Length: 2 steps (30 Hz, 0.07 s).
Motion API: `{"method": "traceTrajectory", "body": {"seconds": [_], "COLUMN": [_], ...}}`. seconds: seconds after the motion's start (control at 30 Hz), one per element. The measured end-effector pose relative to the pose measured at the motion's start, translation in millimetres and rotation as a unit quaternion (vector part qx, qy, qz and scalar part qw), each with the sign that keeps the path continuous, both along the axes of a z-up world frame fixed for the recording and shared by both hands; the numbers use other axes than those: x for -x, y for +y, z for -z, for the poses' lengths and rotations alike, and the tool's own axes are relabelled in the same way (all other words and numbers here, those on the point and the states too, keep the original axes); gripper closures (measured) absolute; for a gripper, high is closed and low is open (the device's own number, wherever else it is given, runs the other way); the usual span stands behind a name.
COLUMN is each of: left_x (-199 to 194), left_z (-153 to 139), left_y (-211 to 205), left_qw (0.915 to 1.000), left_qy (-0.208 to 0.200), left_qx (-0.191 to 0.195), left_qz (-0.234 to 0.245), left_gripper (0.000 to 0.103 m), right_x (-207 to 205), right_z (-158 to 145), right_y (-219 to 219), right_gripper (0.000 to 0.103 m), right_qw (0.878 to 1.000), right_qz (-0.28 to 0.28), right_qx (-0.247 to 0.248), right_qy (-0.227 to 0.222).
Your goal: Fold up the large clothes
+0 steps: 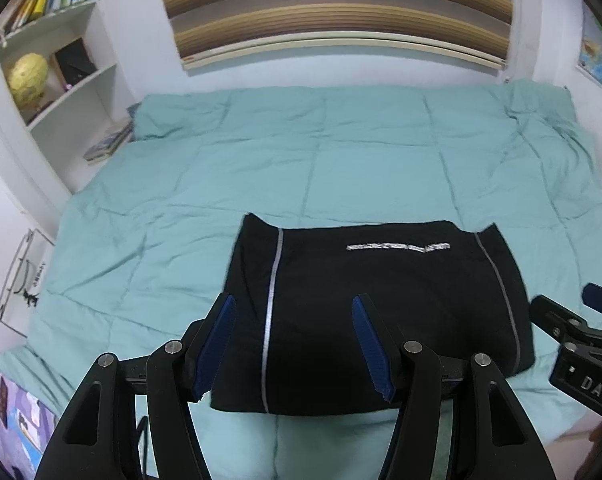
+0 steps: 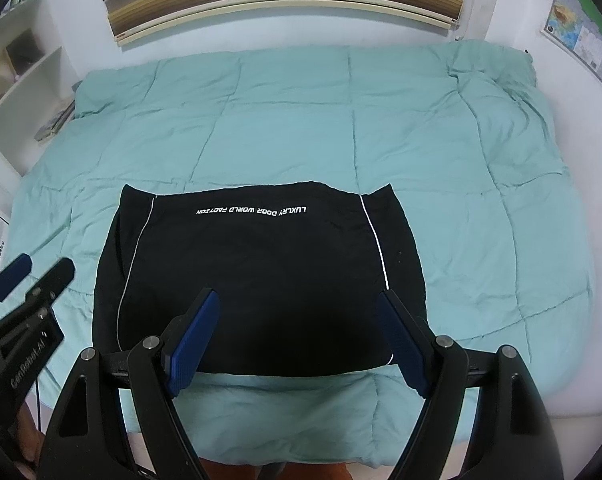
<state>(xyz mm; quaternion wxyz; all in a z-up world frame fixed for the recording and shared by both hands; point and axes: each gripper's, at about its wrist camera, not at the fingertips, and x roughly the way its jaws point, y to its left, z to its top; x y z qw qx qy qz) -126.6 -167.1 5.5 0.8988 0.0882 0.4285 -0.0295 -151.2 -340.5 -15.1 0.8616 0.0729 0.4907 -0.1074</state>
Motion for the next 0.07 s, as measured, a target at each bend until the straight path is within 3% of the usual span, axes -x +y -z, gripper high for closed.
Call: {"method": "traceTrajectory", "body": {"seconds": [0.07], "left_x": [-2.9], "left_z": [2.1], "left_y": [2.1], "left_qw": [1.0000], "left_qy": [0.007], "left_qx": [0.002], "left_qz": [0.001], "left_gripper": [0.041], "right_x": [0.1], "right_z": [0.9], "right_y": [1.1], "right_gripper": [0.021], "right_qw": [1.000], "right_qz": [-0.001], "right_qx": [0.000], "right_qy": [0.001]}}
